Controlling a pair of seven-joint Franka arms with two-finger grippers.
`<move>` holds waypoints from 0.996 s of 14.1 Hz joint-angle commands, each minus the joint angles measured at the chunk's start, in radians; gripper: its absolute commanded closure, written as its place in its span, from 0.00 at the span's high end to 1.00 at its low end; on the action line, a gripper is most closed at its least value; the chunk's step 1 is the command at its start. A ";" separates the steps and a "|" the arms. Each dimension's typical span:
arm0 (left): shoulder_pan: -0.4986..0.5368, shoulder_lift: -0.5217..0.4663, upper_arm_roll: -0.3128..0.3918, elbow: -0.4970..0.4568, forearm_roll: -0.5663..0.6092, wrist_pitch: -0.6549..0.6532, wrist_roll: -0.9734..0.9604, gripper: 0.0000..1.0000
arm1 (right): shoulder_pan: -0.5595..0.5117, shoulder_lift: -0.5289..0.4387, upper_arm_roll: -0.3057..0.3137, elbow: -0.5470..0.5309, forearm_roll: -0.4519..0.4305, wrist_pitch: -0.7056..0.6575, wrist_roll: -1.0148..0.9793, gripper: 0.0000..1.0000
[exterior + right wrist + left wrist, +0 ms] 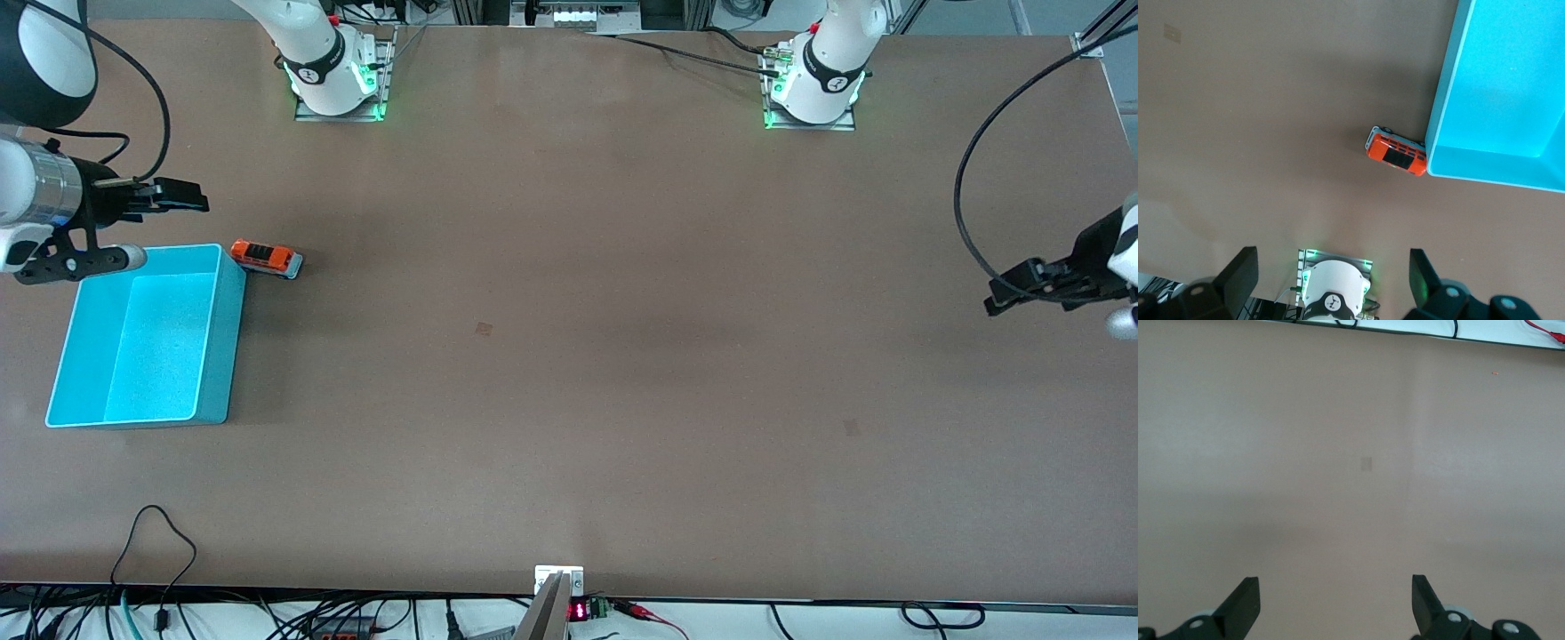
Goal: Wind up bus and store in blue box
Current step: 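Lower the right gripper onto the bus beside the cyan box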
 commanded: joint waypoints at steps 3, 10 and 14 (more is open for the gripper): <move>-0.050 -0.068 0.044 -0.060 -0.019 -0.035 -0.001 1.00 | -0.090 -0.201 0.113 -0.378 -0.010 0.259 -0.109 1.00; -0.050 -0.070 0.044 -0.067 -0.017 -0.045 0.003 1.00 | -0.175 -0.291 0.122 -0.754 -0.071 0.653 -0.760 1.00; -0.057 -0.058 0.044 -0.048 -0.014 -0.074 0.000 1.00 | -0.215 -0.268 0.122 -0.901 -0.102 0.910 -0.920 1.00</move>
